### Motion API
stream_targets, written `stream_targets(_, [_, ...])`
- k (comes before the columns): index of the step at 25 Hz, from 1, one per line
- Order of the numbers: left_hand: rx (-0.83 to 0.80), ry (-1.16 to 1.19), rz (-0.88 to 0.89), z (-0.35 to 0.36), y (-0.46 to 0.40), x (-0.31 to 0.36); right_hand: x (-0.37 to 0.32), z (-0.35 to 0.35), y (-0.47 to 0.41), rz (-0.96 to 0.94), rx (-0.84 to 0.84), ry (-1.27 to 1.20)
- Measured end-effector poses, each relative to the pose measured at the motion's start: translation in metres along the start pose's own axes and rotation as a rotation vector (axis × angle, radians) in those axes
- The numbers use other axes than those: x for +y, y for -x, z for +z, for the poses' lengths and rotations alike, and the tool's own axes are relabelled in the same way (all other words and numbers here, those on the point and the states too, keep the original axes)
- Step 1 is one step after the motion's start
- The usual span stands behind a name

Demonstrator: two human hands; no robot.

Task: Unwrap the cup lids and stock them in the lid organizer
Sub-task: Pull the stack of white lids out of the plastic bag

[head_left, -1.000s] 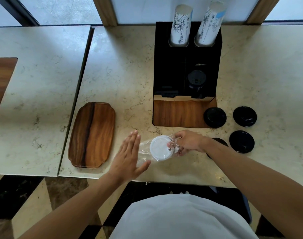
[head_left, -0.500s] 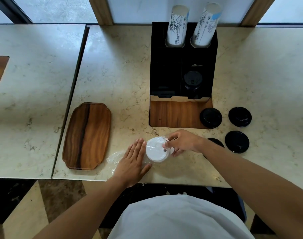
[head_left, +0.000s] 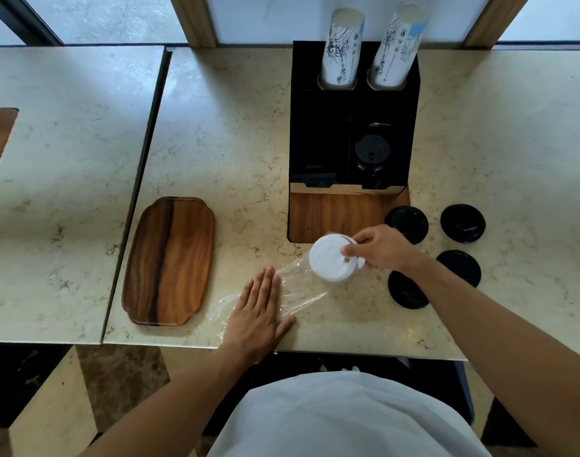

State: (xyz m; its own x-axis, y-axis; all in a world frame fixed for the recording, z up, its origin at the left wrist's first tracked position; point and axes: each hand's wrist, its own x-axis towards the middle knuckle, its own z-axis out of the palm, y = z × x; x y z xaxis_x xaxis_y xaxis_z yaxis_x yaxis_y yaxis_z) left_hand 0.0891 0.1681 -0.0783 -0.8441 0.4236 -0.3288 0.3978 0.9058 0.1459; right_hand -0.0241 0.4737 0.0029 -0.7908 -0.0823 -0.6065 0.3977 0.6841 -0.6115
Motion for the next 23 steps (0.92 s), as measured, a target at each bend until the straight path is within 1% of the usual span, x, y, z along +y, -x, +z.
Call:
stream_targets(1, [-0.014, 0.009, -0.019, 0.0, 0.001, 0.001, 0.004, -0.005, -0.001, 0.029, 0.053, -0.04])
stream_targets(3, [-0.021, 0.049, -0.055, -0.003, 0.003, 0.006, 0.01, -0.006, -0.001, 0.076, 0.094, -0.149])
stream_targets(6, [0.062, 0.198, -0.111, -0.014, 0.001, 0.013, 0.013, 0.006, 0.002, 0.123, 0.094, -0.301])
stream_targets(8, [0.173, 0.307, -0.111, -0.028, -0.002, 0.015, 0.012, 0.014, 0.002, 0.15, 0.092, -0.392])
stream_targets(9, [0.23, 0.319, -0.055, -0.033, -0.004, 0.012, 0.013, 0.017, 0.002, 0.16, 0.089, -0.431])
stream_targets(11, [0.302, 0.261, 0.159, -0.038, -0.009, 0.006, 0.013, 0.021, 0.001, 0.167, 0.082, -0.482])
stream_targets(13, [0.303, 0.139, 0.381, -0.039, -0.014, -0.003, 0.011, 0.023, 0.001, 0.16, 0.072, -0.495])
stream_targets(15, [0.272, 0.075, 0.472, -0.041, -0.018, -0.012, 0.009, 0.024, 0.001, 0.159, 0.07, -0.503])
stream_targets(19, [0.173, 0.007, 0.435, -0.04, -0.022, -0.023, 0.011, 0.026, -0.002, 0.173, 0.111, -0.565])
stream_targets(21, [0.12, -0.033, 0.352, -0.042, -0.022, -0.027, 0.011, 0.026, -0.004, 0.19, 0.138, -0.636])
stream_targets(23, [0.089, -0.056, 0.214, -0.045, -0.023, -0.028, 0.01, 0.025, -0.005, 0.192, 0.148, -0.693])
